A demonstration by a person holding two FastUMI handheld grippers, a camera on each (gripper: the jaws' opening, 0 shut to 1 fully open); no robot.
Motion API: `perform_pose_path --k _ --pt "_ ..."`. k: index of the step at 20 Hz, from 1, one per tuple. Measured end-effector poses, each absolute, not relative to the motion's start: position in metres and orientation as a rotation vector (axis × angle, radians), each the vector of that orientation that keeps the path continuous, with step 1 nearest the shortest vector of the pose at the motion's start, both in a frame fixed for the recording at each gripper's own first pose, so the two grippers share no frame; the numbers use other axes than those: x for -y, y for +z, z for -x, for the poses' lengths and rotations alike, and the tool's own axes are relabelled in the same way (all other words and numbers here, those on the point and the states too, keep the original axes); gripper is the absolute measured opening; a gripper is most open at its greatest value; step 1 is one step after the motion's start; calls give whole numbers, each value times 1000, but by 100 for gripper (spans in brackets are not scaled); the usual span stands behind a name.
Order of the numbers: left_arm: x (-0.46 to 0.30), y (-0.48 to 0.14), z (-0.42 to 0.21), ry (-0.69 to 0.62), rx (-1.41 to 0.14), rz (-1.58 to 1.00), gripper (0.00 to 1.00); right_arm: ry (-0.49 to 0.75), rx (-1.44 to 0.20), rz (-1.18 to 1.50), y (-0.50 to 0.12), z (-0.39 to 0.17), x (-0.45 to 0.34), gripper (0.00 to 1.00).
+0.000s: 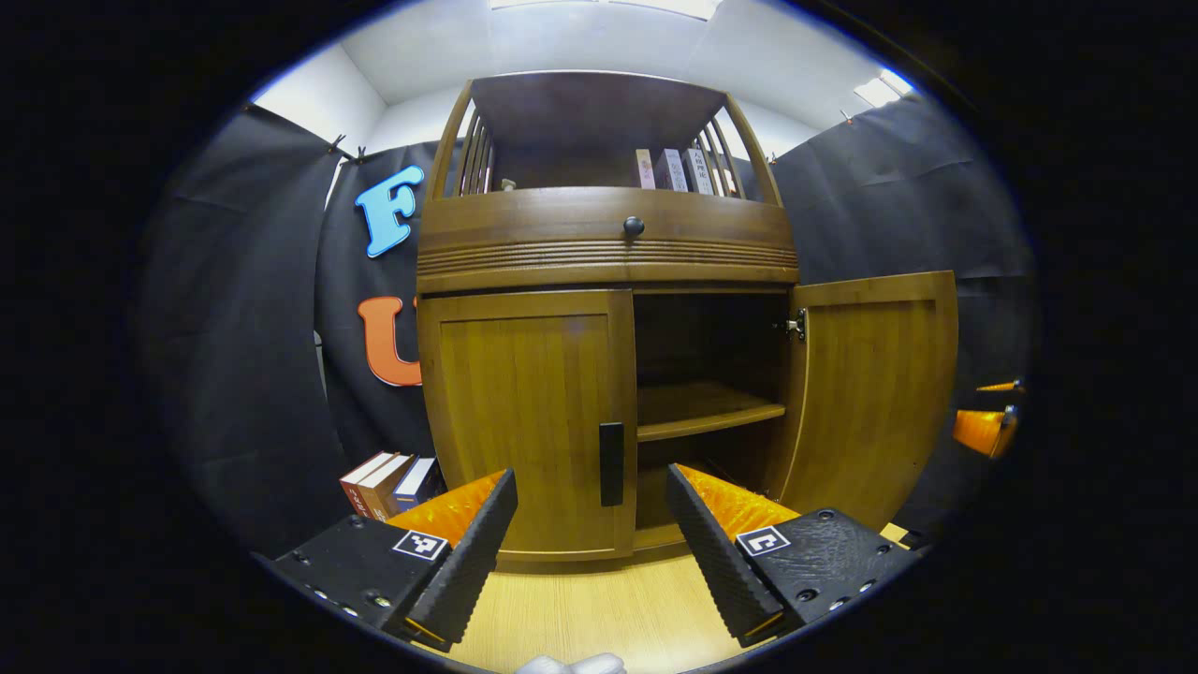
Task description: Open the right door of the double-door shoe cabinet with the right hand, and open the left door with the left hand.
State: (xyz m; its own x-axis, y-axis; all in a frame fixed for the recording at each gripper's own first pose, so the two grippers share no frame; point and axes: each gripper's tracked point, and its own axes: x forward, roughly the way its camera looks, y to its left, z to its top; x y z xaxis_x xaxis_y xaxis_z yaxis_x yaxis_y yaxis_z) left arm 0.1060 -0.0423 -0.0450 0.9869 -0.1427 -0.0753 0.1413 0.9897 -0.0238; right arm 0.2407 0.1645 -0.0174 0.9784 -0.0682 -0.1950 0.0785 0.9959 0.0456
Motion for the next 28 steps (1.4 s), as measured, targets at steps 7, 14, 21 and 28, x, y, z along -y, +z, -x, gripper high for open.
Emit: perform_pose_path --k 7,14,21,28 --pt "61 -71 -187 -130 -53 18 96 -18 -226 -62 2 -248 -199 95" --pt "87 -121 -286 -130 -107 31 91 -31 -222 -2 15 -247 -201 100" --pt "91 -136 -312 -140 -110 22 43 -41 -259 -11 2 -242 -195 100" --pt "94 -136 -310 -163 -131 47 23 -38 -255 -17 3 -233 -191 100"
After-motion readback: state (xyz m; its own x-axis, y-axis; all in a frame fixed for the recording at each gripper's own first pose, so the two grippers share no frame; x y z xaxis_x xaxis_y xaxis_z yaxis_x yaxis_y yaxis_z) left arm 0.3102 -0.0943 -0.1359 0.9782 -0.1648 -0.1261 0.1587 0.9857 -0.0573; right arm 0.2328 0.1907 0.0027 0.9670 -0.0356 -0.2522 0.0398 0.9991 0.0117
